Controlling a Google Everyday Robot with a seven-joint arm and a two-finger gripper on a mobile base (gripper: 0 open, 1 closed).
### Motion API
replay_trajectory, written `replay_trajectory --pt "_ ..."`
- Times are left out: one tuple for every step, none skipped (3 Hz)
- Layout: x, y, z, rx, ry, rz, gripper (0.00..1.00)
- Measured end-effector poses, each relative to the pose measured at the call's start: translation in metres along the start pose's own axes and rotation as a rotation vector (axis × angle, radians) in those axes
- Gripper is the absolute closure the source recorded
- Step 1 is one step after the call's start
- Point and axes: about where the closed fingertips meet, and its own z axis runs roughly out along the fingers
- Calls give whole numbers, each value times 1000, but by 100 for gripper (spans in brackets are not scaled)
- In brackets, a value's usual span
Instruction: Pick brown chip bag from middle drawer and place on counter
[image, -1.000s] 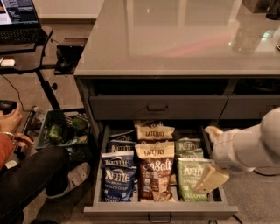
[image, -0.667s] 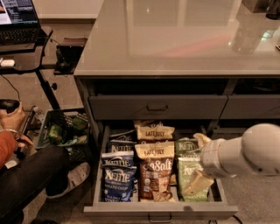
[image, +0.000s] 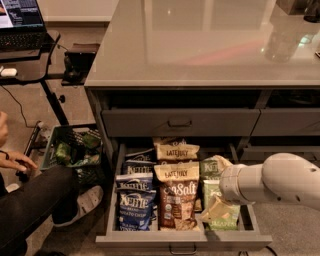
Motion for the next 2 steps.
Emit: replay_trajectory --pt "3 3 14 11 -9 17 0" --pt "22 9 55 19 -23 125 0"
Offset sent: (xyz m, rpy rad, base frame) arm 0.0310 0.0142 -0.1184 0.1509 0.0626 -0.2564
